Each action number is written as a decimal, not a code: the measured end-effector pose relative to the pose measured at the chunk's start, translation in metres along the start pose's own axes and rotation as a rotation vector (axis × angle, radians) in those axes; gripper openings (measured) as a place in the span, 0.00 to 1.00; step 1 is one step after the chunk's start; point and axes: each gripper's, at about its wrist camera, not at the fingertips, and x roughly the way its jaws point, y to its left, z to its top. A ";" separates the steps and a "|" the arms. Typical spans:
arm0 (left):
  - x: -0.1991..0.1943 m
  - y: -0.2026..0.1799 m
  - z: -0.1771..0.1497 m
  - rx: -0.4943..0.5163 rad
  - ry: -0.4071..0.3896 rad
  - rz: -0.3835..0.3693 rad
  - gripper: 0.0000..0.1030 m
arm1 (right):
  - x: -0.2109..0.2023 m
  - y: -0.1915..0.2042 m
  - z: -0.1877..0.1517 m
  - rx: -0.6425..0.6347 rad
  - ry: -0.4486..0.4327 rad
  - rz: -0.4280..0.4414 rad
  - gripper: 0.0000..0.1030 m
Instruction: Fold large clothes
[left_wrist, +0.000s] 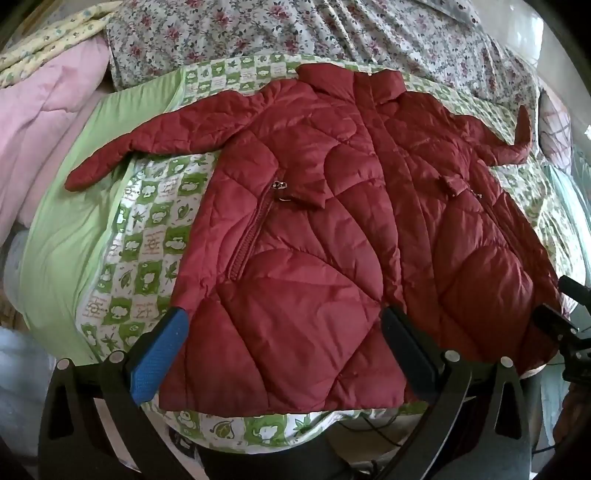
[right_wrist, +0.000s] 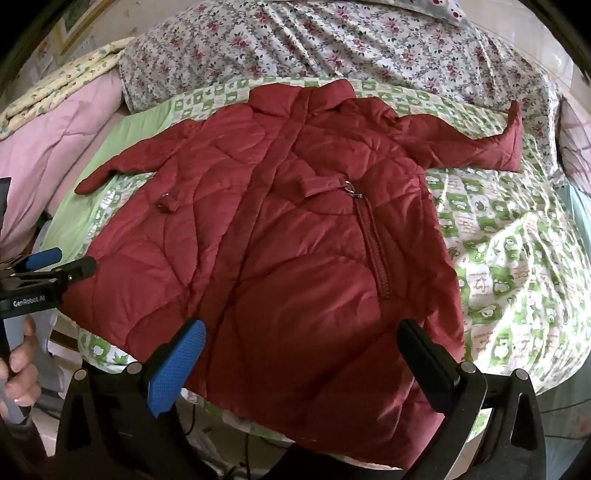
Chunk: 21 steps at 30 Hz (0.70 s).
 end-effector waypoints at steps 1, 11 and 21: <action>0.000 -0.001 0.000 -0.002 0.001 0.002 1.00 | 0.000 0.000 0.001 0.003 0.002 0.000 1.00; 0.002 -0.001 -0.001 -0.008 -0.008 -0.001 1.00 | -0.001 0.001 0.001 0.001 0.004 0.002 1.00; 0.000 -0.001 0.000 -0.006 -0.006 -0.002 1.00 | -0.006 -0.001 0.001 0.002 0.002 0.002 1.00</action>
